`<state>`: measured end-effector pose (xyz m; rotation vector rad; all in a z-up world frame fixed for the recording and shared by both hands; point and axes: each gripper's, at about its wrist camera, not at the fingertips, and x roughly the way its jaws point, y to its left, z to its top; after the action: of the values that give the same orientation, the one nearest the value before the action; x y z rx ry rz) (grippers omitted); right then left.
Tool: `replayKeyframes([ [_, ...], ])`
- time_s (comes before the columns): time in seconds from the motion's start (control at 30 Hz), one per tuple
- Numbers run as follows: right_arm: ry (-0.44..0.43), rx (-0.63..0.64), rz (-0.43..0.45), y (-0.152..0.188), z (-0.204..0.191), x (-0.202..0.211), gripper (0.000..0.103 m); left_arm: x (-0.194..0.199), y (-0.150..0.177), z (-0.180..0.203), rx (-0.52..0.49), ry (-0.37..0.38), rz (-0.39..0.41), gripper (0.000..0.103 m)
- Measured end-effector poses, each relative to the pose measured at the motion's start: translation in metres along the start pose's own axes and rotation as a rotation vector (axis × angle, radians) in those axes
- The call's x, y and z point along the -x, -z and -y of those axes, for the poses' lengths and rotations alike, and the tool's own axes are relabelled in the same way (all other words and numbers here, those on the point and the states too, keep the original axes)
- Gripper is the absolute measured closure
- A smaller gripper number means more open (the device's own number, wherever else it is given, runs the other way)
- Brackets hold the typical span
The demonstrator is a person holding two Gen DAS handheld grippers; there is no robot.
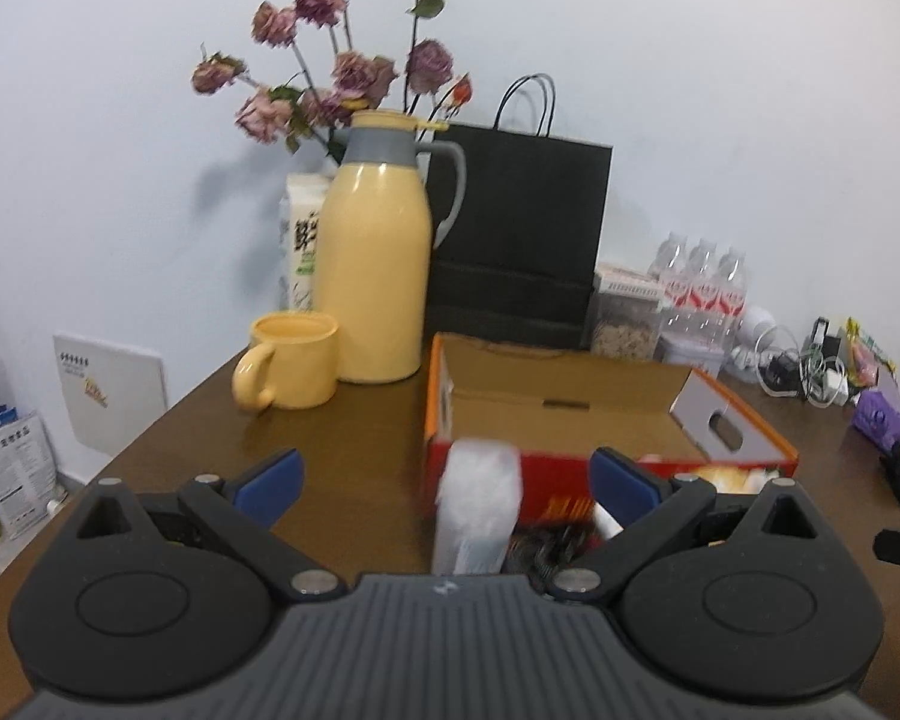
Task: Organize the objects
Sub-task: 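Grasp the navy blue zip case with the right gripper while the left gripper grasps the clear plastic container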
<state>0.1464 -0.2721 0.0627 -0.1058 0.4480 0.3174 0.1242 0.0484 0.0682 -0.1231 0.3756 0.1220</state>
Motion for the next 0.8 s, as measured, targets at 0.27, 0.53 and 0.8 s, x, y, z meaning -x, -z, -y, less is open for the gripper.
replayKeyframes([
  [0.27,-0.005,-0.022,-0.132,0.042,0.007,-0.009,0.000,0.011,0.032,-0.022,0.004,-0.014,-0.074,0.000],
  [0.53,-0.037,-0.011,-0.210,0.039,-0.007,-0.054,0.000,0.021,0.041,-0.034,0.030,-0.037,-0.080,0.000],
  [0.8,-0.052,-0.013,-0.271,0.044,-0.022,-0.087,0.000,0.023,0.042,-0.035,0.035,-0.036,-0.081,0.000],
])
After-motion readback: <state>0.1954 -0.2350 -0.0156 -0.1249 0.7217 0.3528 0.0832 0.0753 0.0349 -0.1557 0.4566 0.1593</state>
